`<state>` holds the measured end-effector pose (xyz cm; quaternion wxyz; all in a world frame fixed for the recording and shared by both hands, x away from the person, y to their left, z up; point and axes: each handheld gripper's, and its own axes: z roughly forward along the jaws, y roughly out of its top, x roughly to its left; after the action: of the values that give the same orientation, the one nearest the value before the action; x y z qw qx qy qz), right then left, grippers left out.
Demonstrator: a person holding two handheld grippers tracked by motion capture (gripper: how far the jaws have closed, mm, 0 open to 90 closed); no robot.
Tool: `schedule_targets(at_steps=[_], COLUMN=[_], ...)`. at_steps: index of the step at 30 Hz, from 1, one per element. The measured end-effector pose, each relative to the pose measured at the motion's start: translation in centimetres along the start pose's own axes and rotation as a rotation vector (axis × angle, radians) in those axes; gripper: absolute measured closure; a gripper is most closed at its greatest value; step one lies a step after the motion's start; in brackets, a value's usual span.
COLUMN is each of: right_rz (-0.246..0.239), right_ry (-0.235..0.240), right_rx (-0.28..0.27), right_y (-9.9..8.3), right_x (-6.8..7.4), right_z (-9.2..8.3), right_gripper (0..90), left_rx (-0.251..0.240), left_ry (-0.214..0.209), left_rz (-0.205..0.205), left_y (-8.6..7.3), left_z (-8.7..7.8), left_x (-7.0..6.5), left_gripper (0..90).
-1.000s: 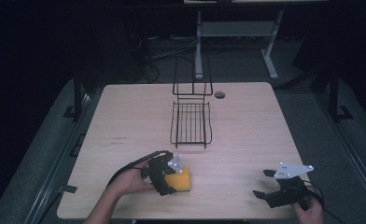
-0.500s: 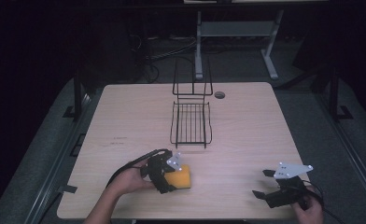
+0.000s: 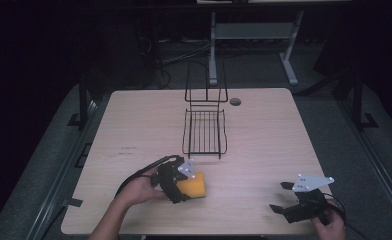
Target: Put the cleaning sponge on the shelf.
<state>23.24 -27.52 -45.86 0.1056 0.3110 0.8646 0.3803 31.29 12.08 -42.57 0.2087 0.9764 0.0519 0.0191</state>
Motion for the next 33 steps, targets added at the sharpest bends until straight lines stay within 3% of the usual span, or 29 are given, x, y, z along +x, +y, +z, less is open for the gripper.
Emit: schedule_targets(at_steps=[33], right_rz=[0.000], right_ry=[0.000], right_rx=[0.005], right_y=[-0.1], right_x=[0.0], right_z=[0.1], right_gripper=[13.7], left_rx=[-0.007], left_ry=[0.030], left_rz=[-0.003], left_y=[3.1], left_z=[-2.1], left_x=[2.9], left_gripper=[21.5])
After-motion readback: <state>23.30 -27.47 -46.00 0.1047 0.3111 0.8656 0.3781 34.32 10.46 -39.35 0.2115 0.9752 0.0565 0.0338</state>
